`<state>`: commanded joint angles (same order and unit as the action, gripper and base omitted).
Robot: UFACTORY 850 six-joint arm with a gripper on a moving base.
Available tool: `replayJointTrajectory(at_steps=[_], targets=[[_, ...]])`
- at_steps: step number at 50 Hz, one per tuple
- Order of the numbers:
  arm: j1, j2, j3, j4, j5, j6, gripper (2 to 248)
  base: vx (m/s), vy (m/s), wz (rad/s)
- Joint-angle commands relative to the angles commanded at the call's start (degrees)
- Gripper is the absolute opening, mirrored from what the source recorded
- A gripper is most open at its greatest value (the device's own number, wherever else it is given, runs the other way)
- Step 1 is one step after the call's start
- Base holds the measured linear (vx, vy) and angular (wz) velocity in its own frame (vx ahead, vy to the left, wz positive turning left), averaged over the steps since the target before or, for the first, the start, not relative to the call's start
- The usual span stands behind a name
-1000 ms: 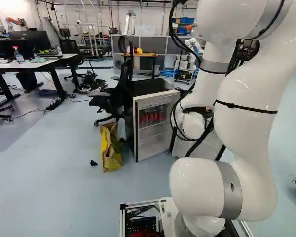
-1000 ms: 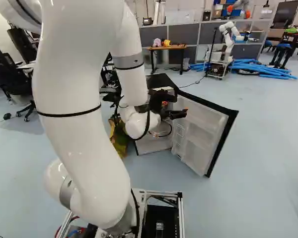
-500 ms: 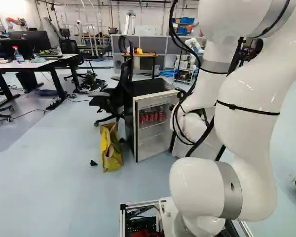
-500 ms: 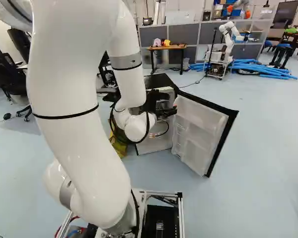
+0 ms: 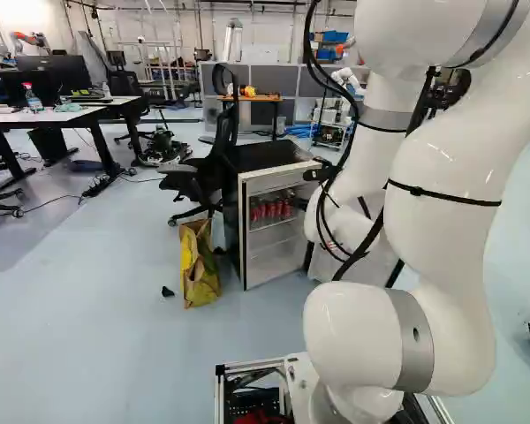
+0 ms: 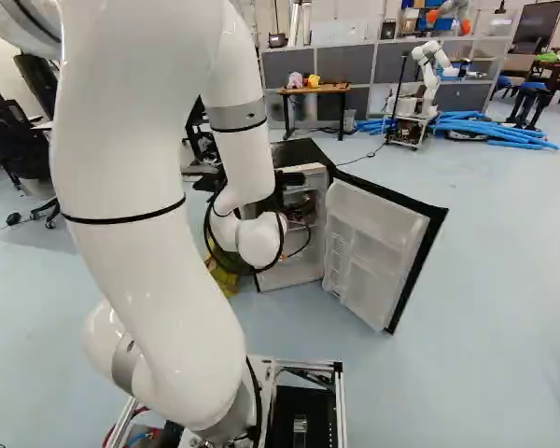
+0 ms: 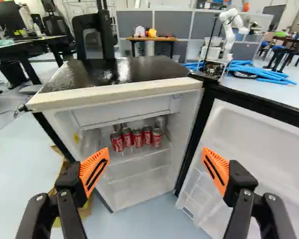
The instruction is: Grab a drink from the fridge
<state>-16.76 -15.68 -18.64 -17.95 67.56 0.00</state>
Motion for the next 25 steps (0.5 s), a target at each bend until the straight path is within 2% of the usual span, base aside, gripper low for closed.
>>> replayJointTrajectory(at_steps=[13,25], targets=[[0.0,-2.5,-0.8,-6.4,-3.8,0.0,247,0.0,0.0,0.0],[0.2,-5.7,-2.4,-6.7,-4.0,0.0,247,0.0,0.0,0.0]])
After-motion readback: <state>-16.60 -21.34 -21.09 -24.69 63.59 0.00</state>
